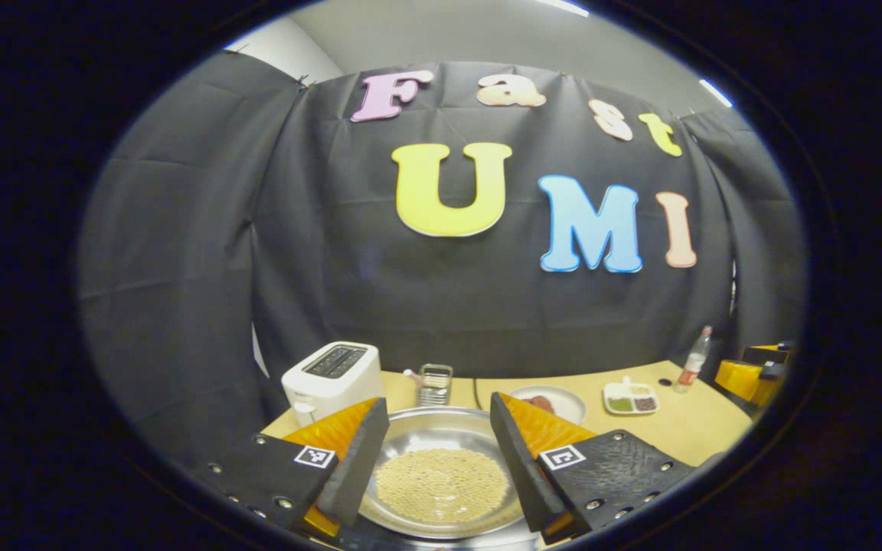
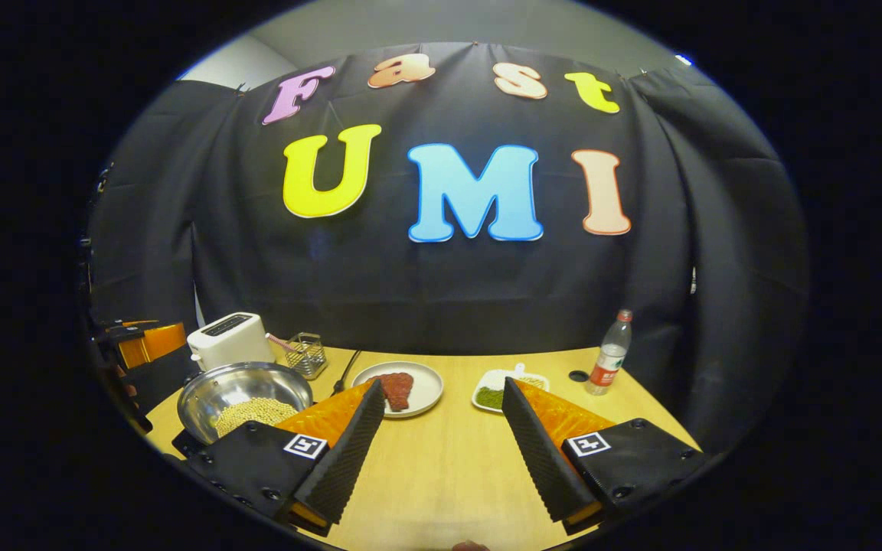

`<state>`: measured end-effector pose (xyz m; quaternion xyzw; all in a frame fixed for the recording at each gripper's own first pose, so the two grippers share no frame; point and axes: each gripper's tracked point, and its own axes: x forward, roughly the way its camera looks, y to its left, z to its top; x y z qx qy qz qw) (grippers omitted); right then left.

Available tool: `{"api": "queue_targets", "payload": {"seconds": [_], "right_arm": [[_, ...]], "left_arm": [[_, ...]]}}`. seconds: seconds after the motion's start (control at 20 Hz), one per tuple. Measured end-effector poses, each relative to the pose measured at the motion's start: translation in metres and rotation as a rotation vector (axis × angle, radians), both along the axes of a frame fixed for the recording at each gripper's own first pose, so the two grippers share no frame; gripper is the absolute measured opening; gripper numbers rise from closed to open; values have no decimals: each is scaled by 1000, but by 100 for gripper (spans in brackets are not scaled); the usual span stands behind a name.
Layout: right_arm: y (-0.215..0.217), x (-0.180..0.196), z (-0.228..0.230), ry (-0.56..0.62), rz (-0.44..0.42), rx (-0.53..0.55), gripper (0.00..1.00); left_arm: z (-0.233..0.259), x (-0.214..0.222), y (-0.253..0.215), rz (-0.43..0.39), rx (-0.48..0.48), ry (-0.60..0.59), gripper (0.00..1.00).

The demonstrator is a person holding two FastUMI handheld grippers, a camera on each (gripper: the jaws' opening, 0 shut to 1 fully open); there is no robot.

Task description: First push the handle of the pot to place it horizontally, then grasp the pot with both hands and set it on the induction cooktop.

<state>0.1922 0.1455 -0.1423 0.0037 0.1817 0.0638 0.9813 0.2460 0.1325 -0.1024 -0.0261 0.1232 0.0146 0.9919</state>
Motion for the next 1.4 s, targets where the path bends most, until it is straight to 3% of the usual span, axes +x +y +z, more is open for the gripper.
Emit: {"api": "queue_targets", "payload": {"seconds": [0.3,0.45,0.75,0.8,1.4], "right_arm": [[-67,-40,43,-104,-19,10,98],[-96,-64,58,-145,-18,-7,98],[-125,-123,85,-218,27,-53,94],[-126,-131,87,-220,25,-41,98],[-126,-192,111,-272,-29,-13,98]], "left_arm": [[56,-57,-95,-57,-12,-106,78],[77,-92,-130,-46,5,-140,84],[114,-147,-177,-48,32,-209,77],[118,-155,-183,-51,32,-213,78],[138,-238,-173,-62,88,-267,77]]}}
